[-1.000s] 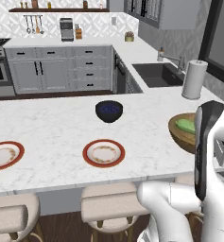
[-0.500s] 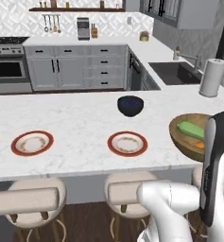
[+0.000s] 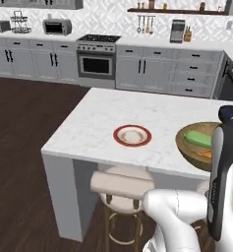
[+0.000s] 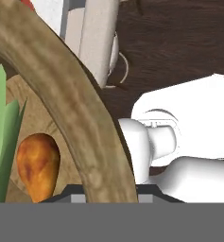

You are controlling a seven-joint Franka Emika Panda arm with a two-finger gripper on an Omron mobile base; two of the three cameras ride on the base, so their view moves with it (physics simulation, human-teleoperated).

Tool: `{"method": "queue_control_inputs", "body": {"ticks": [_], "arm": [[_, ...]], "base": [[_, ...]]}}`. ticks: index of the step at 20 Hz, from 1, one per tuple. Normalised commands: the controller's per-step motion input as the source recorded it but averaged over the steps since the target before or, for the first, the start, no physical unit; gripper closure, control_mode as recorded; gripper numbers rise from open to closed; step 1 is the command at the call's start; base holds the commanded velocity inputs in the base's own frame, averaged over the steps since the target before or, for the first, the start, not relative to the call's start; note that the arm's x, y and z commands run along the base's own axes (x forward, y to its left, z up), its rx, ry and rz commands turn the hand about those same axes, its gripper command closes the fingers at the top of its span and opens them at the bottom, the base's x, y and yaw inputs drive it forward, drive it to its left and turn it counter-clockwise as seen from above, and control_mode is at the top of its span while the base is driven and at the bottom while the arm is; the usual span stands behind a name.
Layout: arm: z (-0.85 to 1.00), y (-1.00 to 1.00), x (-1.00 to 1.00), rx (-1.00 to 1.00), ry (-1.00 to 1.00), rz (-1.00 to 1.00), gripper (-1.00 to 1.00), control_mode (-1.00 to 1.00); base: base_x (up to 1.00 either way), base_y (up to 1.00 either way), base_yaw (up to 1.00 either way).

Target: Pick the chicken drumstick and corn from their plates and place them in the bowl. Then put the bowl in the fridge.

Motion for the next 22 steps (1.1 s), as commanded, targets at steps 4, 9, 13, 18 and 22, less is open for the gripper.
{"method": "queue_control_inputs", "body": {"ticks": [4, 9, 13, 18, 22], "arm": [[0.0, 0.0, 0.0, 0.0, 0.0, 0.0, 1.0, 1.0], [0.0, 0.0, 0.0, 0.0, 0.0, 0.0, 1.0, 1.0], [0.0, 0.0, 0.0, 0.0, 0.0, 0.0, 1.0, 1.0], [0.0, 0.0, 0.0, 0.0, 0.0, 0.0, 1.0, 1.0], [0.0, 0.0, 0.0, 0.0, 0.0, 0.0, 1.0, 1.0]], "base": [[0.0, 1.0, 0.61], [0.0, 1.0, 0.61], [0.18, 1.0, 0.49], [0.99, 0.93, 0.12], [1.0, 0.75, -0.11]]}}
